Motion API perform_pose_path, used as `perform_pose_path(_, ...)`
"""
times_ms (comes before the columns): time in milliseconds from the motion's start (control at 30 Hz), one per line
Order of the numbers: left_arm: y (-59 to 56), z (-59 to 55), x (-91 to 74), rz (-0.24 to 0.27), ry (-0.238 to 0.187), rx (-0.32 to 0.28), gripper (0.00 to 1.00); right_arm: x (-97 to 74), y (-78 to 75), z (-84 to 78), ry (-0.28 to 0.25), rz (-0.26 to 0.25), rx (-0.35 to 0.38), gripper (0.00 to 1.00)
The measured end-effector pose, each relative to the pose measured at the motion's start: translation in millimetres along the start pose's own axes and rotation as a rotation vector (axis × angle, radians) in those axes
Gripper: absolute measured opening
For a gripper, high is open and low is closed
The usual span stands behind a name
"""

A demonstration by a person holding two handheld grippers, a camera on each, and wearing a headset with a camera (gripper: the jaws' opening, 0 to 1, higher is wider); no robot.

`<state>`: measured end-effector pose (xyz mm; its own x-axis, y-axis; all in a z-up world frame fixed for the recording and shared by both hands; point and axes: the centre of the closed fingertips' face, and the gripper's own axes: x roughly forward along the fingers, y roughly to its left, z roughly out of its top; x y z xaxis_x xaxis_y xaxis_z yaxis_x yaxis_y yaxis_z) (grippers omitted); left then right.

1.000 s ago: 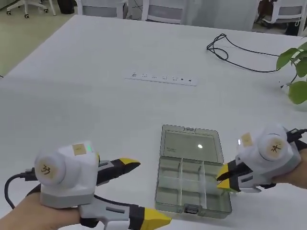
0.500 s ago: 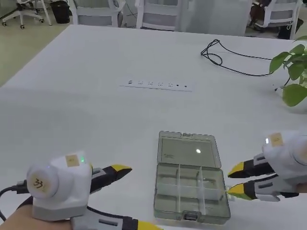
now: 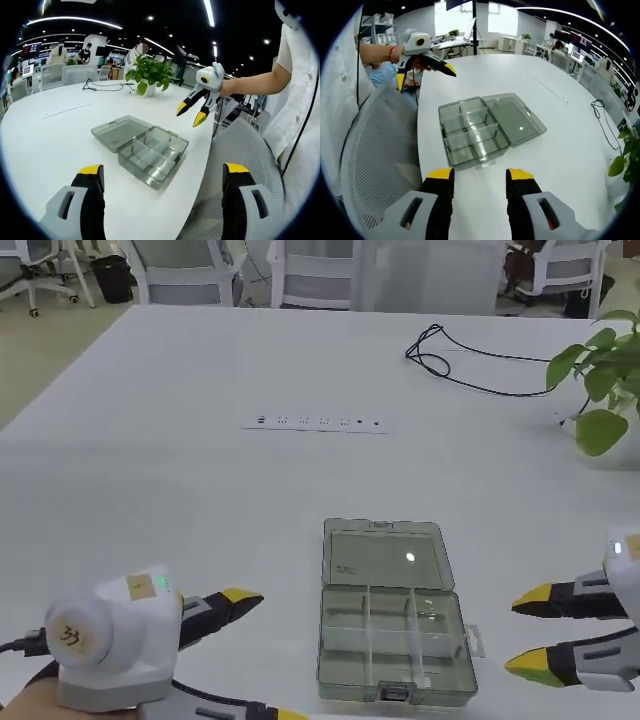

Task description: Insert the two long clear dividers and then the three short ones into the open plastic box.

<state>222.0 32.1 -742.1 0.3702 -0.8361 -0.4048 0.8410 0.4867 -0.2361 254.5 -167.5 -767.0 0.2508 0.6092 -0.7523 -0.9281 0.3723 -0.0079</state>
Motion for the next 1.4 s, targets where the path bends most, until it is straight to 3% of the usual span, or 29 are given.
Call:
perform_pose_path(367,5.4,-5.2,2.3,0.007,0.029,0.025,1.00,-13.4,-9.2,-17.3,-0.065,-0.075,0.105,0.64)
perform_pose_path(533,10.1,-9.8,2.8,0.014,0.045,0.029,1.00,-15.5,-13.1,-27.1,-0.067,-0.101,0.134,0.68)
perform_pose_path(733,12.2,-10.1,2.9,0.018,0.048,0.029,1.00,-16.2,-14.1,-33.1,-0.067,-0.109,0.153,0.69)
perform_pose_path(1400,9.4,-10.2,4.6,0.003,0.056,0.041,1.00,-16.1,-15.9,-24.3,-0.087,-0.114,0.147,0.71)
